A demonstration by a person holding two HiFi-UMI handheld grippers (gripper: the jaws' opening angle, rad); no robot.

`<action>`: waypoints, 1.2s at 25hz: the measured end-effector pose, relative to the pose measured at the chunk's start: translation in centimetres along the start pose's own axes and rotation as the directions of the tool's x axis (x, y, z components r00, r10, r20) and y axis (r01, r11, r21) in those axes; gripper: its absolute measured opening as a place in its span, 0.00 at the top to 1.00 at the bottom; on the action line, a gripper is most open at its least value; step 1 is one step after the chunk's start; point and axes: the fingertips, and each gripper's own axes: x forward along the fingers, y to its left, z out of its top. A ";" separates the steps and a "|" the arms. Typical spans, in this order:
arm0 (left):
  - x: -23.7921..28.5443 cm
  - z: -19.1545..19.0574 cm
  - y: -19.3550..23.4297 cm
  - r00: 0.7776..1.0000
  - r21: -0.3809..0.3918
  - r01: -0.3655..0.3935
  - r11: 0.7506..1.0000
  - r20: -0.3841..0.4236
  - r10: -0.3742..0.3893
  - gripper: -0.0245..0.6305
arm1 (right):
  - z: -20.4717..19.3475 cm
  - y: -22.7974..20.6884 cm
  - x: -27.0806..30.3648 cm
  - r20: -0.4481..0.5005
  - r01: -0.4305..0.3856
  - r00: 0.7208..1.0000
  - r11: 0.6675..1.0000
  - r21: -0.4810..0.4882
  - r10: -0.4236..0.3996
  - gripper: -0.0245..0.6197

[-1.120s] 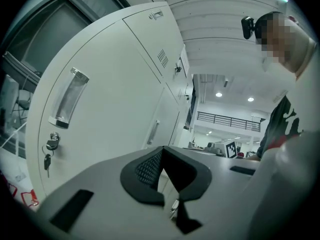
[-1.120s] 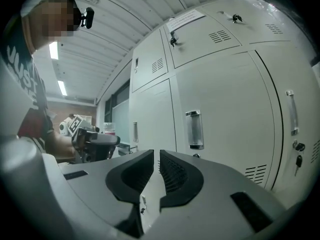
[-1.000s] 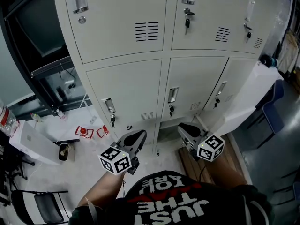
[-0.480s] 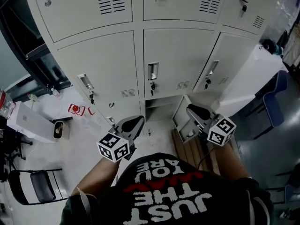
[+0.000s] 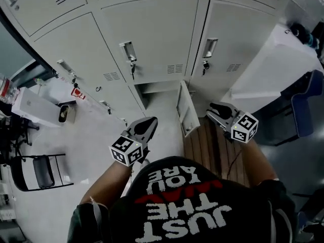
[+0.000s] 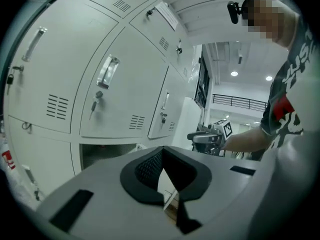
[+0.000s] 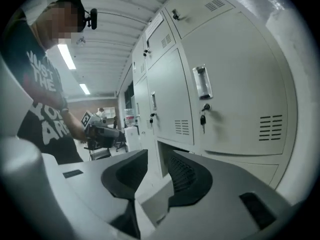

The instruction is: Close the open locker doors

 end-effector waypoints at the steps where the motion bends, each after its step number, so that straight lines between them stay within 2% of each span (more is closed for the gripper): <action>1: 0.6 -0.7 -0.5 1.000 -0.007 -0.011 1.000 -0.009 0.011 0.95 | -1.4 -0.4 -0.3 -0.020 -0.022 1.000 1.000 -0.012 0.022 0.75; 6: 2.7 -4.3 -2.5 0.996 -0.012 -0.053 0.999 -0.074 0.052 0.95 | -8.6 -1.7 -0.4 -0.121 -0.125 0.985 0.992 -0.013 0.122 0.73; 10: 3.7 -6.9 -3.1 0.988 -0.021 -0.079 0.997 -0.137 0.076 0.95 | -14.0 -1.4 0.5 -0.207 -0.195 0.959 0.981 0.005 0.192 0.70; 15: 4.8 -10.5 -3.5 0.975 -0.036 -0.090 0.995 -0.209 0.081 0.95 | -19.1 0.1 2.2 -0.303 -0.287 0.917 0.957 -0.049 0.260 0.69; 21: 6.3 -14.3 -4.3 0.961 -0.063 -0.067 0.996 -0.272 0.047 0.95 | -22.6 1.1 4.5 -0.365 -0.346 0.884 0.934 -0.090 0.293 0.69; 26: 6.8 -16.4 -4.6 0.957 -0.079 -0.052 0.996 -0.290 0.027 0.95 | -24.8 1.7 5.8 -0.437 -0.399 0.849 0.902 -0.162 0.297 0.69; 30: 6.4 -17.4 -4.6 0.955 -0.098 -0.054 0.994 -0.295 0.022 0.95 | -25.6 1.9 6.5 -0.463 -0.418 0.837 0.887 -0.198 0.291 0.69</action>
